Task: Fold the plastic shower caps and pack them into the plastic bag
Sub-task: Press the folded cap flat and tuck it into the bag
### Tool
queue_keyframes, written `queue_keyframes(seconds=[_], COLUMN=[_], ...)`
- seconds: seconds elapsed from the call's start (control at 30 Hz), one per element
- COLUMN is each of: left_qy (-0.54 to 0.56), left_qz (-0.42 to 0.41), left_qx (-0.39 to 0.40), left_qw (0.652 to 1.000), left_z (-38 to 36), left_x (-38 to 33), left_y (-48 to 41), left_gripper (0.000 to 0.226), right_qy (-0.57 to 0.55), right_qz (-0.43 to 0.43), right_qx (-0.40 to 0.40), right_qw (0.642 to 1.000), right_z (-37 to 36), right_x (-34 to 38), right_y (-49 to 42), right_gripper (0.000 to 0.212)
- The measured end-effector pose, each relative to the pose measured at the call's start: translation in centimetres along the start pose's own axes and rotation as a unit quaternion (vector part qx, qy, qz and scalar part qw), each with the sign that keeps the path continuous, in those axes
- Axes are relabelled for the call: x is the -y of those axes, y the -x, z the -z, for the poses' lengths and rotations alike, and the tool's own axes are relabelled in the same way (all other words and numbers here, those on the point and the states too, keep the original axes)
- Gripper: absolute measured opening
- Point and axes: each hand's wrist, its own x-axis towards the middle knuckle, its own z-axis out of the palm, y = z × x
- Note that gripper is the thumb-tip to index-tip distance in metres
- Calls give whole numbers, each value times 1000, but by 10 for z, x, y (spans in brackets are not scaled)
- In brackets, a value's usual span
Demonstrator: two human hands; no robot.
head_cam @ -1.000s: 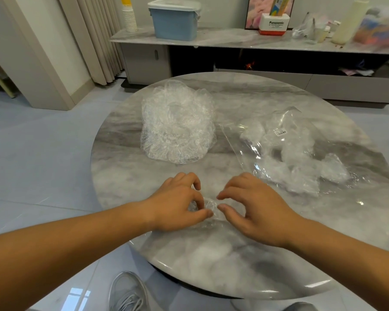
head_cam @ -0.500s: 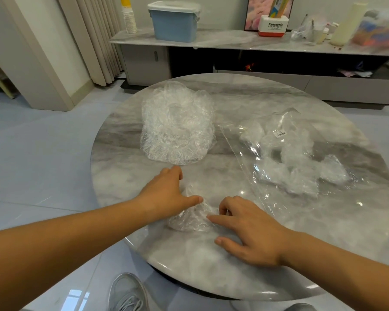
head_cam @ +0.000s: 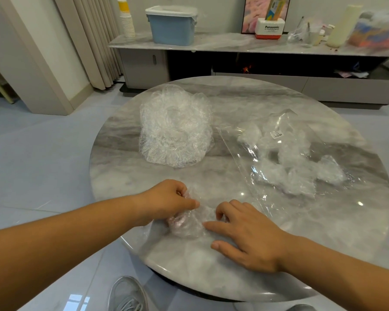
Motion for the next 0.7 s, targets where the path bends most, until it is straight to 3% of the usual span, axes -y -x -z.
queue_keyframes(seconds=[0.2,0.4,0.47,0.57,0.63,0.7], left_qy=[287,250,243,231,218,205], left_qz=[43,40,39,35,35,39], left_qx=[59,65,61,68,77,83], left_qw=[955,965,967,970,972,974], left_z=[-17,-30,-31,-32,-34,-34], left_x=[-14,-12,-12,-17,-21,-22], left_y=[9,5,4,6,6,6], left_gripper=[20,6,14,20,21,22], right_qy=[12,-125,-164,-138,-126,-157], right_qz=[10,13,-19,-118,-204,-237], right_qx=[-16,-50,-120,-194,-146,-82], right_qw=[1000,991,979,964,960,955], right_z=[-5,3,8,16,20,21], right_x=[5,0,-5,-16,-26,-33], right_y=[5,22,25,16,9,4], right_gripper=[52,47,38,34,28,15])
